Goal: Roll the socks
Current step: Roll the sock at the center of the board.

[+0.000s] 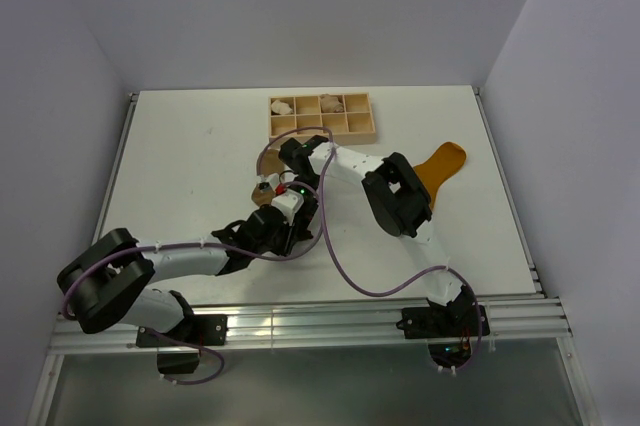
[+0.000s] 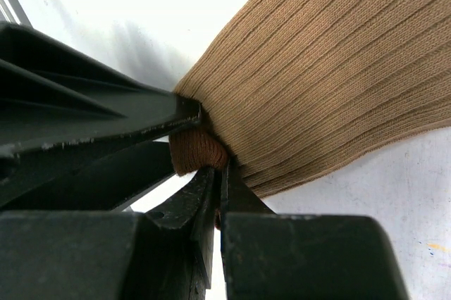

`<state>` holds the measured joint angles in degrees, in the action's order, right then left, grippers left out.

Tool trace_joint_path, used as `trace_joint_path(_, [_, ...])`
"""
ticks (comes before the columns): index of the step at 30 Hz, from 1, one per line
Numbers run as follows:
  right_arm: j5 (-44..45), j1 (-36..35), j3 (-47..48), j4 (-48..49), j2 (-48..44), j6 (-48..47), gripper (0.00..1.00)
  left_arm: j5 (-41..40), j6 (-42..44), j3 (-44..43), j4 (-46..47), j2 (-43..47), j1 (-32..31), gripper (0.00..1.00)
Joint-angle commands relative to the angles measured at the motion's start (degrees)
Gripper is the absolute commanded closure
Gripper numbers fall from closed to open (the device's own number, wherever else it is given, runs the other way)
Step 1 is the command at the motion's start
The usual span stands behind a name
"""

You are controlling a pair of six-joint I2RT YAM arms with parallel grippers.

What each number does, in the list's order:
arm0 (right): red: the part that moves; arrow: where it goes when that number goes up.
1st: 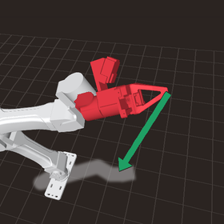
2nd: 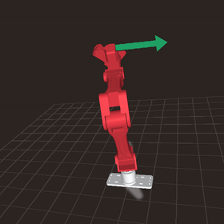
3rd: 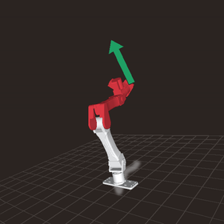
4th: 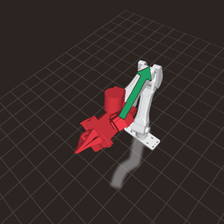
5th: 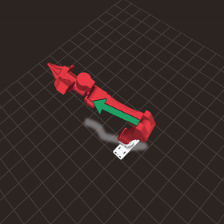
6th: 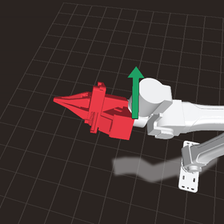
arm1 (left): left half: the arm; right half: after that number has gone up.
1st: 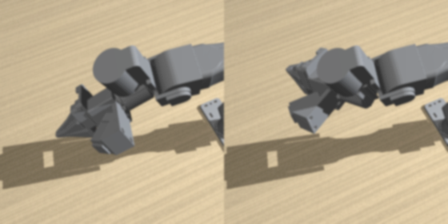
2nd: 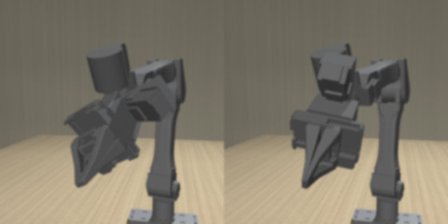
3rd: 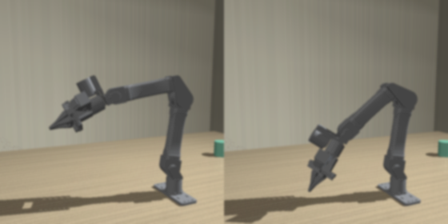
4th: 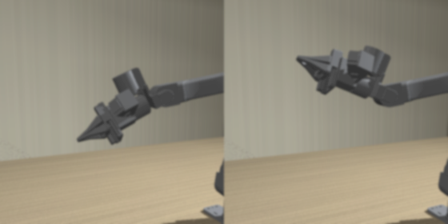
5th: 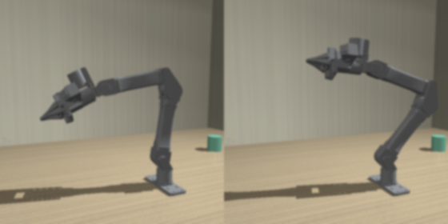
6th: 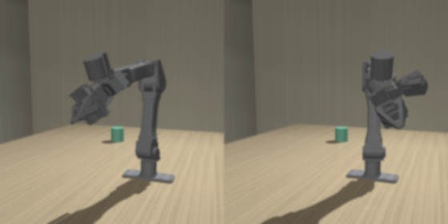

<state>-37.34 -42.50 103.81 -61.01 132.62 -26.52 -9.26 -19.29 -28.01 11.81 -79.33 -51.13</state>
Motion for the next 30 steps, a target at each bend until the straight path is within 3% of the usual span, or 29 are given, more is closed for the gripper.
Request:
trace_joint_path(1, [6.49, 0.40, -0.27, 1.33, 2.29, -1.95, 0.95, 1.35, 0.48, -1.17, 2.86, 0.67, 0.33, 0.62])
trace_joint_path(10, [5.18, 0.31, -1.06, 3.00, 1.24, -1.16, 0.89, 2.23, -2.33, -0.55, 2.34, 0.93, 0.60, 1.00])
trace_joint_path(13, [4.91, 0.31, -1.15, 4.14, 0.63, -0.46, 0.79, 1.88, -3.82, -0.03, 1.11, 1.02, 0.68, 1.00])
trace_joint_path(21, [3.50, 1.63, -5.28, 10.47, -6.30, 3.66, 0.65, 1.70, -7.60, 3.93, 0.58, 4.79, 1.04, 1.00])
trace_joint_path(30, [4.38, 4.44, -14.50, 21.19, -16.86, 9.99, 0.63, 1.96, -9.01, 3.22, -0.65, 3.83, 1.91, 1.00])
